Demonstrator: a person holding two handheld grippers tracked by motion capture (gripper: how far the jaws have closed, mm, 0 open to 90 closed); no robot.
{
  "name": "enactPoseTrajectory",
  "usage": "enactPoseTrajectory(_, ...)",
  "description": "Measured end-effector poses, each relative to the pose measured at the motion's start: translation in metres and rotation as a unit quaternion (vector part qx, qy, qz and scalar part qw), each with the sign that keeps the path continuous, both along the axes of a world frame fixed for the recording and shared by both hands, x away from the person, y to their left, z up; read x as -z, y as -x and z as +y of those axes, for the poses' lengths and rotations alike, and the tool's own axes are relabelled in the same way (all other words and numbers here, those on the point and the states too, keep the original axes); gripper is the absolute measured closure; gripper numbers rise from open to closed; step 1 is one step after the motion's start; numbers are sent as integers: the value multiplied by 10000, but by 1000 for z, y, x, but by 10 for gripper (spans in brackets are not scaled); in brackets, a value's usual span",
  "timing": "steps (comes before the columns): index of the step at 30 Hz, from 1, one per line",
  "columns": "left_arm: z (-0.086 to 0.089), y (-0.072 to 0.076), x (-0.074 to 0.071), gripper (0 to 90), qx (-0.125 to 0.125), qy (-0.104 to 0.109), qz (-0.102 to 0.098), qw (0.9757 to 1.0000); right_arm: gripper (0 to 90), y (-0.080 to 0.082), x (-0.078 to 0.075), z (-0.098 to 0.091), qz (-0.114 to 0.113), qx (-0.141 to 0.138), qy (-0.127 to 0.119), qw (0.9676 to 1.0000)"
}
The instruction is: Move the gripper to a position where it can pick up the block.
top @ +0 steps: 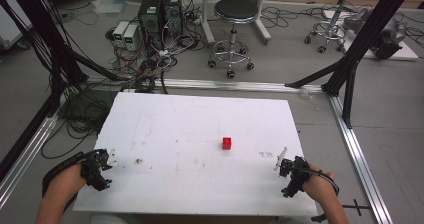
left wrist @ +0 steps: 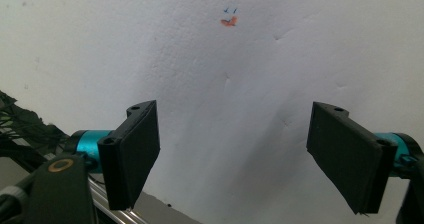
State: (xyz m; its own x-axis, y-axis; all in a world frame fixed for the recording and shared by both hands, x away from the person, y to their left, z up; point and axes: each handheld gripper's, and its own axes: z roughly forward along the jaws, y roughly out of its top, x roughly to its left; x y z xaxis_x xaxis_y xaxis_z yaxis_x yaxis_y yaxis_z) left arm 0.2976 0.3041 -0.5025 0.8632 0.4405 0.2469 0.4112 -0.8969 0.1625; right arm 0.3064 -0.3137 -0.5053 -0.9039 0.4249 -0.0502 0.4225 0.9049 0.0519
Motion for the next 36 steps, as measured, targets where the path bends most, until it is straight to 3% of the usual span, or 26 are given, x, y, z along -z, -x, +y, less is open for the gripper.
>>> enactPoseTrajectory(12,-3,1,0,215,142,39,-8,9999,108,0,-4,0,-52,2,-10,10000)
enactPoseTrajectory(23,-2,1,1,215,91,75,23,9999,108,-8,-12,-6,-84,-59,-19,9999)
enactPoseTrajectory(31,-2,0,2,215,104,89,36,9999,108,-28,-47,-13,-335,15,-34,9994)
enactPoseTrajectory(36,-2,0,3,215,91,98,33,9999,108,-47,-79,-7,-477,-265,44,9985)
